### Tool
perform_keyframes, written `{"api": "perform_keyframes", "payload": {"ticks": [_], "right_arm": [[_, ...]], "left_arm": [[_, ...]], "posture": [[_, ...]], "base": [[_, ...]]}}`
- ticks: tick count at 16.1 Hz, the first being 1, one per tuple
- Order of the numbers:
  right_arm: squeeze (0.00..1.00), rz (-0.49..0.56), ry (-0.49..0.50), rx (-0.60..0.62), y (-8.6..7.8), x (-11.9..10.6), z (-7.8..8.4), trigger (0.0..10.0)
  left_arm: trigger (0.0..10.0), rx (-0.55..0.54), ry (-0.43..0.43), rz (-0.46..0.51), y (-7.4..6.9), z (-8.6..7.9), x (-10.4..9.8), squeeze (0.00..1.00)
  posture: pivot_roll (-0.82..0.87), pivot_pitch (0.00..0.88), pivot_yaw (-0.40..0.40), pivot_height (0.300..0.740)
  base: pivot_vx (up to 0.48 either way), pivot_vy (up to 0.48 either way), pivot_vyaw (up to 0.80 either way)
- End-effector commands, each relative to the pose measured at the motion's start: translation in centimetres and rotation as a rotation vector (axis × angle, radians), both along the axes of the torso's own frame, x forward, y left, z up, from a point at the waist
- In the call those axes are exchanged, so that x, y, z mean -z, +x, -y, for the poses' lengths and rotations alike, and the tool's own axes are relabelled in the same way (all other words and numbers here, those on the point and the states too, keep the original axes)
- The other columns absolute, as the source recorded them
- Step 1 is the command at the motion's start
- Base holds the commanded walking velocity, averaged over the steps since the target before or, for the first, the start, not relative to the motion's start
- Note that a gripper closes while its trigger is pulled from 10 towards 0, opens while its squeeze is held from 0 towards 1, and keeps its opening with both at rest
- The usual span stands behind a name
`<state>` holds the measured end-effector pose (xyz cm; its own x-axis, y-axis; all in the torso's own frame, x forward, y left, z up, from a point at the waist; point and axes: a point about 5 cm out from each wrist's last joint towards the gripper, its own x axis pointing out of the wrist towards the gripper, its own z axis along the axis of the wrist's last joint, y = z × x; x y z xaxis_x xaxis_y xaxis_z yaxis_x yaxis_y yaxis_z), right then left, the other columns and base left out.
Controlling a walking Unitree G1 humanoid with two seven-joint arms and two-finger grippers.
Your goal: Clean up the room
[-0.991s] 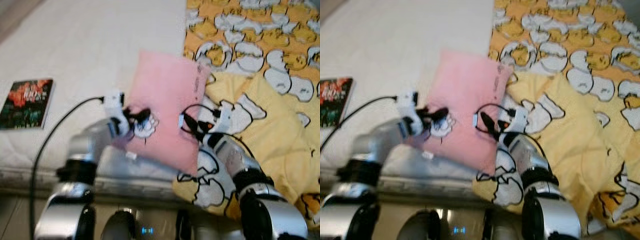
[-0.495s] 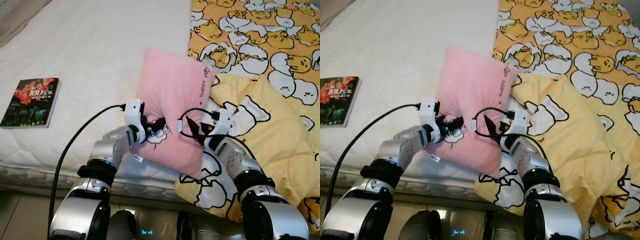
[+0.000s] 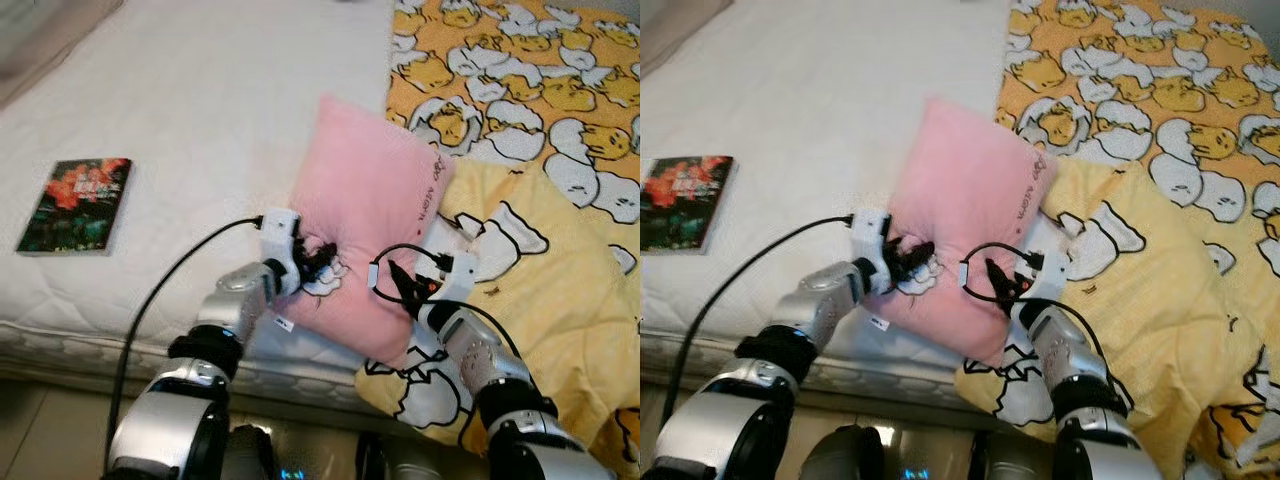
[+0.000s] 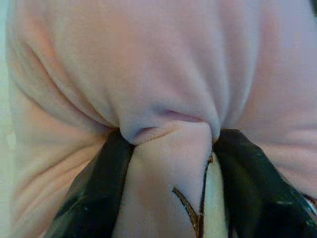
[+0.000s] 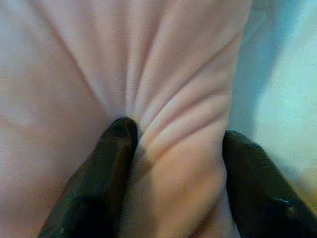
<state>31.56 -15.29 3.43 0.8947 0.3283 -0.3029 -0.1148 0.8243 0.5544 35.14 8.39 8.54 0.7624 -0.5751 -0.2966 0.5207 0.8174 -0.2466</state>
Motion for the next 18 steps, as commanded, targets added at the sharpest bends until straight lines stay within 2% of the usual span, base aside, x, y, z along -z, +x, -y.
{"api": "perform_keyframes", "payload": {"ticks": [1,3,6,7,8,9,12,13,15,16,18], "right_arm": [[0.0,-0.102,-0.015,-0.012,-1.6,2.1,-0.2,0.0],[0.0,-0.095,-0.048,-0.02,-1.3,2.0,-0.1,0.0],[0.0,-0.054,-0.061,-0.024,-0.6,1.0,0.1,0.0],[0.0,0.019,-0.063,0.006,0.9,-0.8,0.8,0.0],[0.0,0.045,-0.06,0.021,1.4,-1.6,1.1,0.0],[0.0,0.099,-0.049,0.049,2.3,-3.1,1.7,0.0],[0.0,0.221,-0.039,0.111,3.7,-6.5,3.7,0.0],[0.0,0.299,-0.027,0.167,4.2,-8.8,5.5,0.0],[0.0,0.333,-0.025,0.185,4.3,-9.8,6.1,0.0],[0.0,0.339,-0.021,0.184,4.2,-9.9,6.2,0.0],[0.0,0.321,-0.088,0.193,3.5,-8.7,5.8,0.0]], "left_arm": [[0.0,0.082,0.053,-0.01,-0.5,1.8,0.5,0.0],[0.0,0.111,0.067,0.0,-0.4,2.3,0.5,0.0],[0.0,0.114,0.033,0.026,0.1,3.3,-0.6,0.0],[0.0,0.124,0.015,0.094,0.9,4.0,-2.4,0.0],[0.0,0.127,0.014,0.111,1.1,3.9,-2.7,0.0],[0.0,0.122,0.01,0.137,1.4,3.5,-3.3,0.0],[0.0,0.102,0.004,0.179,2.1,2.3,-4.5,0.0],[0.0,0.08,0.002,0.232,2.9,1.1,-6.1,0.0],[0.0,0.063,0.011,0.267,3.4,0.6,-7.2,0.0],[0.0,0.026,0.012,0.316,3.9,0.0,-8.6,0.0],[0.0,-0.01,0.001,0.361,4.2,-0.2,-9.8,0.0]], "posture": [[-0.02,0.078,-0.021,0.711],[-0.05,0.017,-0.011,0.711],[-0.05,0.0,-0.008,0.711],[-0.02,0.0,-0.003,0.711],[-0.02,0.0,-0.002,0.711],[-0.02,0.0,0.006,0.711],[-0.02,0.0,0.022,0.711],[-0.02,0.0,0.025,0.711],[-0.01,0.0,0.024,0.711],[-0.01,0.0,0.023,0.711],[-0.02,0.0,0.04,0.711]], "base": [[0.0,0.0,0.0],[0.0,0.0,0.0],[0.0,0.0,0.0],[0.0,0.0,0.0],[0.0,0.0,0.0],[0.0,0.0,0.0],[0.0,0.0,0.0],[0.0,0.0,0.0],[0.0,0.0,0.0],[0.0,0.0,0.0],[0.0,0.0,0.0]]}}
